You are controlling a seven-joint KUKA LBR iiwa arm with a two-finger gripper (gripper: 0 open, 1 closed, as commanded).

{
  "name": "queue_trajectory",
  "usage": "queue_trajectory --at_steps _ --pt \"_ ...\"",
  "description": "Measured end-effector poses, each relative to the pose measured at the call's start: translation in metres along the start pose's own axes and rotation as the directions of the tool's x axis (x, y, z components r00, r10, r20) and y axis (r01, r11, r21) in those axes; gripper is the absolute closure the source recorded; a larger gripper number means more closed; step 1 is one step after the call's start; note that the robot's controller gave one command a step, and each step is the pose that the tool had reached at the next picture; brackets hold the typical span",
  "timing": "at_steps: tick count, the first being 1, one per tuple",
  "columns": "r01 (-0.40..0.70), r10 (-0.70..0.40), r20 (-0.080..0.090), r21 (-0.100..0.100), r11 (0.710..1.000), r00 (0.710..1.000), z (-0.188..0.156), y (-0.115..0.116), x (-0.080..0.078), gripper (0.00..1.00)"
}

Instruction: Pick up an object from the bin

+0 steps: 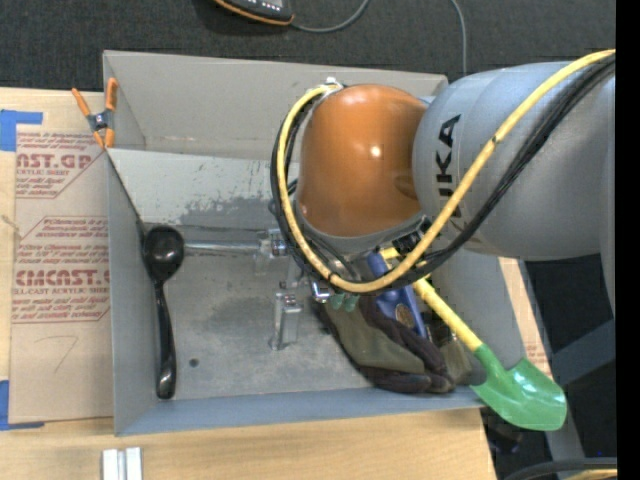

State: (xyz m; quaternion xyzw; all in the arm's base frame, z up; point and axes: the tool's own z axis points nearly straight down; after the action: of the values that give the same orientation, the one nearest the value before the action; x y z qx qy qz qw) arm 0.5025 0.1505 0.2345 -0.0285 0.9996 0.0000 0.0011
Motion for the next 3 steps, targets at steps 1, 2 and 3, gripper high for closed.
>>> queue_trajectory --at_steps 1,2,3 --pt "0.042 -0.042 0.01 -0.004 0.999 0.999 -0.008 -0.009 -0.071 0.0" --pt "-0.011 0.011 -0.004 -0.003 1.0 1.0 0.019 -0.022 -0.046 0.0" --pt "-0.253 0.253 0.01 -0.006 0.968 0.967 0.026 -0.123 -0.06 0.0"
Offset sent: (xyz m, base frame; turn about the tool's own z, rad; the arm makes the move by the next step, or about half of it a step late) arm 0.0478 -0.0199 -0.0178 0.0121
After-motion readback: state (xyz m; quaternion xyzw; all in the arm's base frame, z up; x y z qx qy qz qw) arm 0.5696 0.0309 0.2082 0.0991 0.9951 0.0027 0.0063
